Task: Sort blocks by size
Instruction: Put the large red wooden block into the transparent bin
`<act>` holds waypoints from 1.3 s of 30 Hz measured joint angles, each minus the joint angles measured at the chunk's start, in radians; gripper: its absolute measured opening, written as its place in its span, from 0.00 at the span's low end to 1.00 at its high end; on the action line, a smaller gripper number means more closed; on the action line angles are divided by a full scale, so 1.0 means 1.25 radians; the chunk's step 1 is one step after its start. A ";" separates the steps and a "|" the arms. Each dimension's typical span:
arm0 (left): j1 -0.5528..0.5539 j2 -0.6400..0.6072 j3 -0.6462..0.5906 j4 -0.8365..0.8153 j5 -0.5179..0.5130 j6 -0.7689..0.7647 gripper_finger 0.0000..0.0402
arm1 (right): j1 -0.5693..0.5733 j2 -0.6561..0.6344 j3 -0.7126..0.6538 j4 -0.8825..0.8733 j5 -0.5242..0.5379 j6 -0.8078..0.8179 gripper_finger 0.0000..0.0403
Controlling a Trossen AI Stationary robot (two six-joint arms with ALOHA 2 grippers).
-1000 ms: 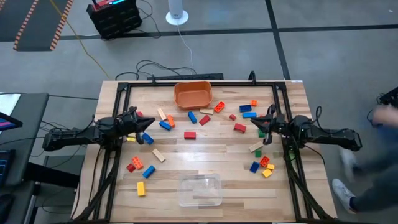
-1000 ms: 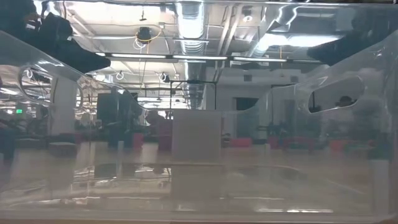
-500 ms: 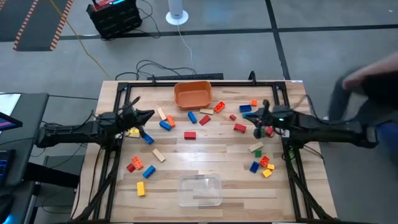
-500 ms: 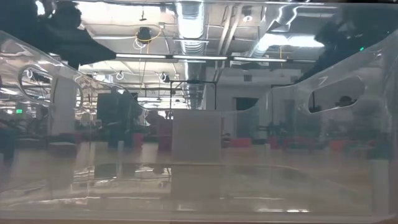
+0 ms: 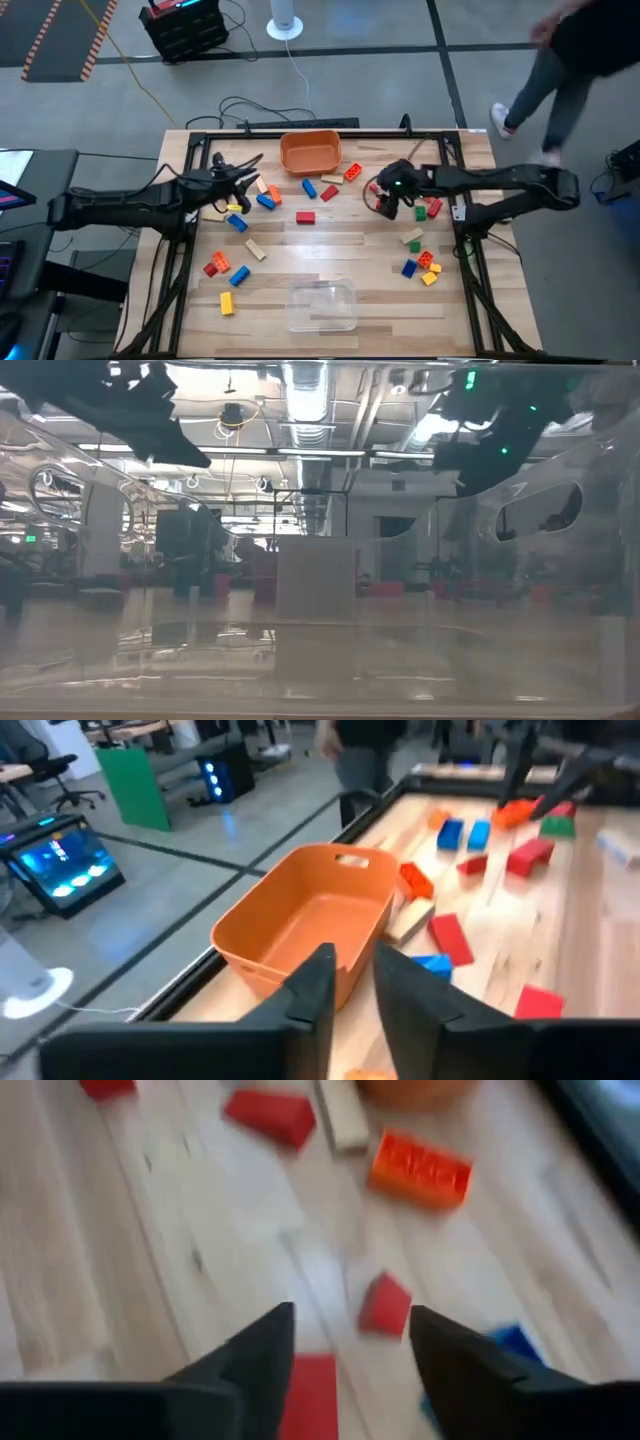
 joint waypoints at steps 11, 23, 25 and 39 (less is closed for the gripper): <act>-0.020 0.071 0.035 -0.061 0.048 -0.055 0.48 | -0.032 0.209 0.099 -0.208 -0.094 0.006 0.84; -0.053 0.081 0.035 -0.104 0.049 -0.097 0.49 | -0.041 0.311 0.100 -0.169 -0.104 -0.022 0.65; -0.053 0.081 0.035 -0.103 0.049 -0.097 0.49 | -0.036 0.312 0.100 -0.163 -0.106 -0.022 0.57; -0.053 0.081 0.035 -0.094 0.049 -0.097 0.49 | -0.019 0.133 0.125 0.104 -0.350 -0.061 0.38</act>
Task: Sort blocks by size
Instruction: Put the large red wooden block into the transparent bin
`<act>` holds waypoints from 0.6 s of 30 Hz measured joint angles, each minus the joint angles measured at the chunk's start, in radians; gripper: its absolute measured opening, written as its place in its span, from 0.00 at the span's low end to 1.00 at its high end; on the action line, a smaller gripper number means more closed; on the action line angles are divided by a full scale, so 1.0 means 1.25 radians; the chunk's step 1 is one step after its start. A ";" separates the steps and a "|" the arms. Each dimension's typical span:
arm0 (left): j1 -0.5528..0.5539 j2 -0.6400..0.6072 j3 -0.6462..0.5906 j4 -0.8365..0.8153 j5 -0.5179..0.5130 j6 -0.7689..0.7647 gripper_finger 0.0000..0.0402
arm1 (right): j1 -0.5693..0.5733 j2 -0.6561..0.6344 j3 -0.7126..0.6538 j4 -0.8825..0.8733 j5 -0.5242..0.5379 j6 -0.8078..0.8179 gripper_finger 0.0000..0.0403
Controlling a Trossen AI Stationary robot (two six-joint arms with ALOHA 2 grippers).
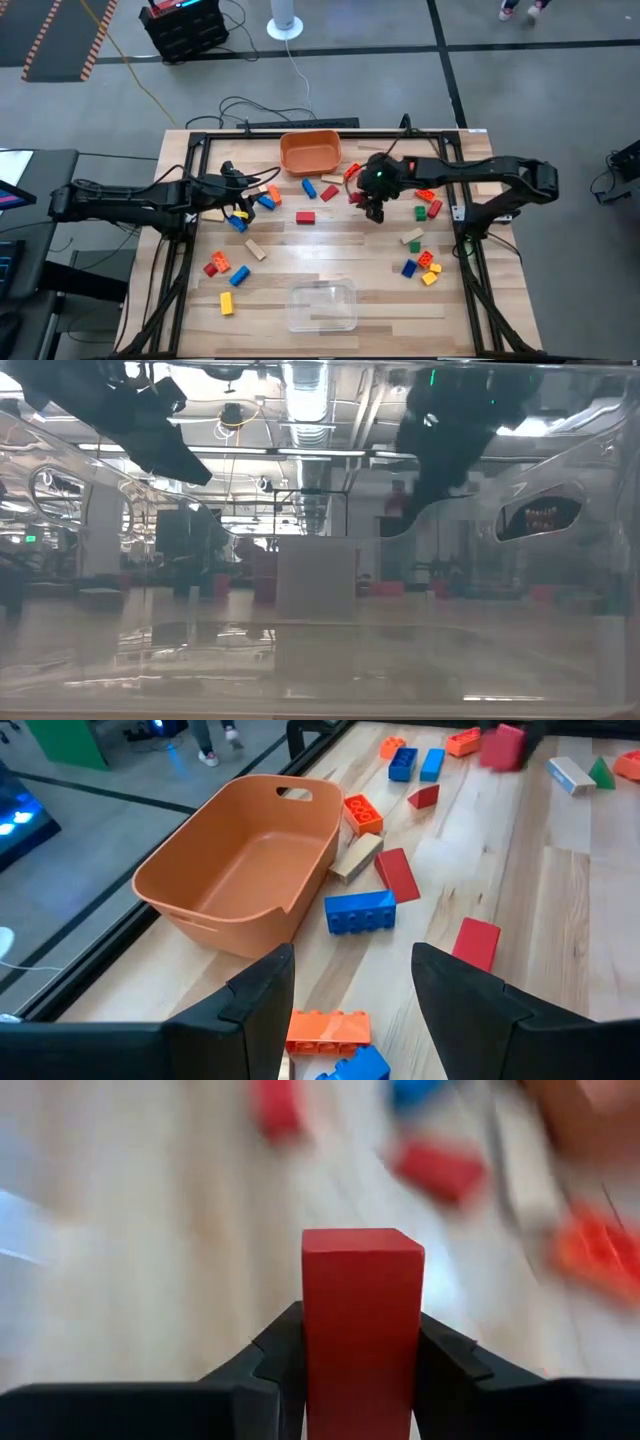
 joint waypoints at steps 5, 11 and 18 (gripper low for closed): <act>0.000 0.002 0.000 0.000 0.000 -0.013 0.49 | 0.061 -0.014 0.000 0.166 -0.162 -0.006 0.38; 0.000 0.021 0.001 0.005 0.000 -0.038 0.49 | 0.222 0.081 0.000 0.389 -0.168 0.024 0.41; -0.018 0.028 0.001 0.004 0.066 -0.103 0.49 | 0.376 0.188 0.068 0.424 -0.149 0.078 0.40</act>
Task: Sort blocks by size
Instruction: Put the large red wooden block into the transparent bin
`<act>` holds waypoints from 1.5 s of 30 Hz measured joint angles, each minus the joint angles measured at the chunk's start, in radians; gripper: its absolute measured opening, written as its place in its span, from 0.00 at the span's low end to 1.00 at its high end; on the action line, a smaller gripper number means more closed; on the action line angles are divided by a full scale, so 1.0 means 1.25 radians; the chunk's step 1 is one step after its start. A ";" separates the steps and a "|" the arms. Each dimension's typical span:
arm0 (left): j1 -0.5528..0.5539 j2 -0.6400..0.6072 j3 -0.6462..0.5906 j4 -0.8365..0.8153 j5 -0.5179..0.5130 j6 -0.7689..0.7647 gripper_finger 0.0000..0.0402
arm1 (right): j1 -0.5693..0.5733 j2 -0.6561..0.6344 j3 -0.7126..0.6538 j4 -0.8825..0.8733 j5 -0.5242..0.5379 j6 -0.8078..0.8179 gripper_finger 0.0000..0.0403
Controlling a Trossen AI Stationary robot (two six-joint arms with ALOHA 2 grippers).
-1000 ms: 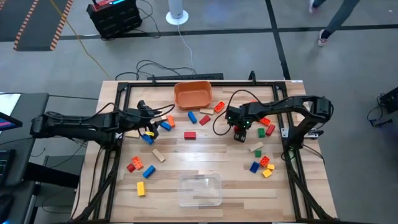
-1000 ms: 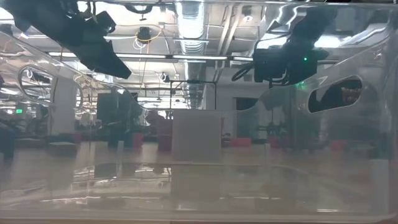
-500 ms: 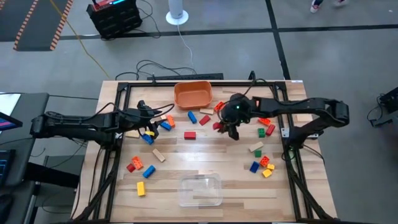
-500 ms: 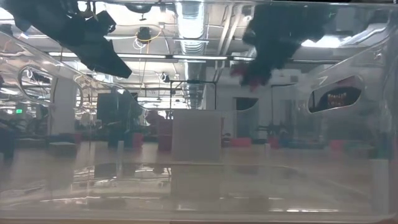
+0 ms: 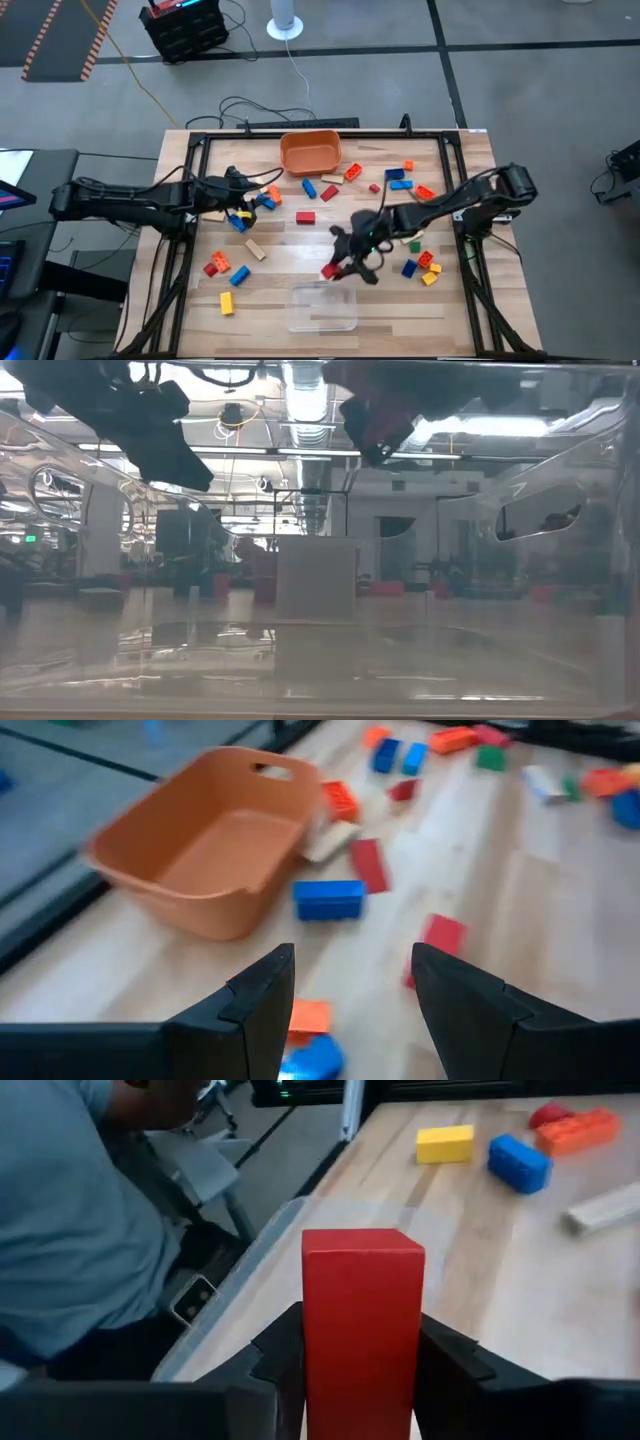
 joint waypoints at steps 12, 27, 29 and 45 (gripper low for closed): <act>-0.057 0.036 0.000 -0.003 0.027 -0.077 0.49 | 0.105 0.160 0.175 -0.206 0.129 0.007 0.44; -0.102 0.258 0.000 0.226 0.033 -0.008 0.49 | 0.028 0.045 0.228 -0.426 0.240 -0.079 0.63; -0.106 0.311 -0.001 0.279 0.034 0.006 0.49 | 0.008 0.024 0.213 -0.424 0.250 -0.087 0.63; -0.074 0.629 0.175 0.269 0.026 0.120 0.63 | -0.090 -0.112 -0.034 -0.255 0.253 -0.071 0.63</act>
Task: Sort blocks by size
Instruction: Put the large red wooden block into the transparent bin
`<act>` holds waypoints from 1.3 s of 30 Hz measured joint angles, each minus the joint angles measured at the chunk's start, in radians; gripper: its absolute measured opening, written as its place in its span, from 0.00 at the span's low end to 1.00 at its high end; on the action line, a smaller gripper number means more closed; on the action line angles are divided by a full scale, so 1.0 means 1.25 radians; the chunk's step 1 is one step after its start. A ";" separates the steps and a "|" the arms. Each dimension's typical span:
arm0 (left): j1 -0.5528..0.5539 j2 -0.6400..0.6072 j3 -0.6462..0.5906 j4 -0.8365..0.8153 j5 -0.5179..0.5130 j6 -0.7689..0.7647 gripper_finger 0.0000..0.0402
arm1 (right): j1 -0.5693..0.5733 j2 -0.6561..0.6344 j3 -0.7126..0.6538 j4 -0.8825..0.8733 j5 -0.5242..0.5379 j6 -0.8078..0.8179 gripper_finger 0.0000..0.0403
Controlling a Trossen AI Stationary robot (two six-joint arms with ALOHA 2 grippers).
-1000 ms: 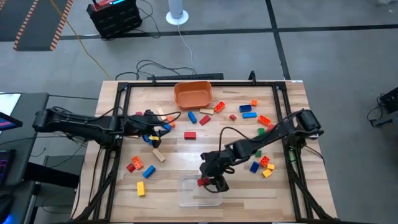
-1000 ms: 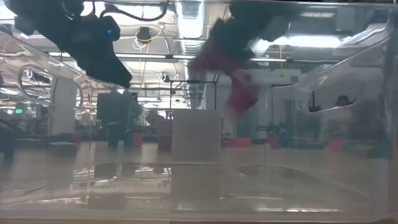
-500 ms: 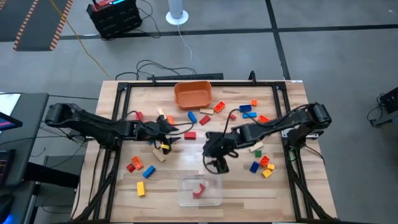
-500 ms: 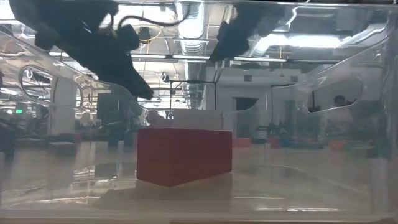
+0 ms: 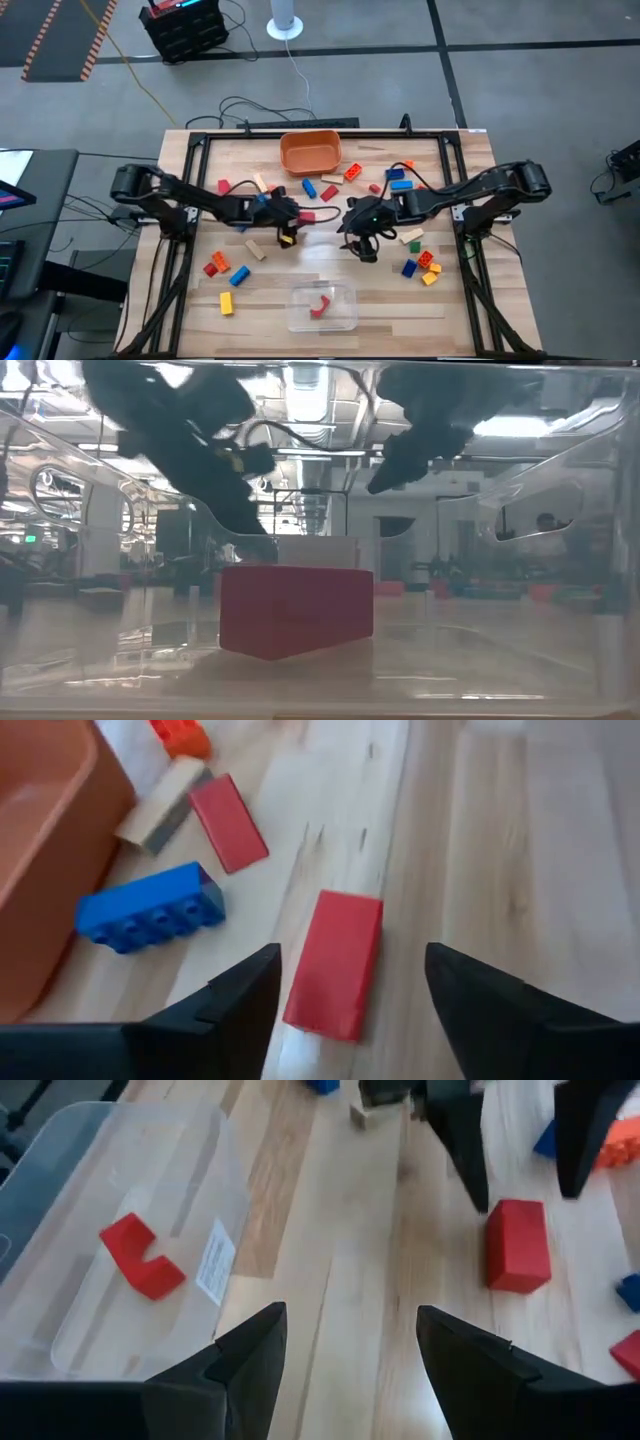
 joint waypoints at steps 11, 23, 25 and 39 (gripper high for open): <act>0.053 0.122 0.100 -0.108 0.062 0.037 0.64 | 0.025 -0.006 -0.007 -0.005 0.000 -0.009 0.63; 0.035 0.099 0.100 -0.146 0.061 -0.006 0.31 | 0.032 -0.013 -0.007 -0.051 0.022 0.031 0.63; 0.034 0.071 0.100 -0.159 0.062 -0.006 0.31 | 0.045 -0.022 -0.007 -0.081 0.071 0.043 0.63; -0.163 -0.186 0.100 -0.107 0.223 -0.139 0.31 | 0.156 -0.096 -0.007 -0.153 0.305 0.109 0.63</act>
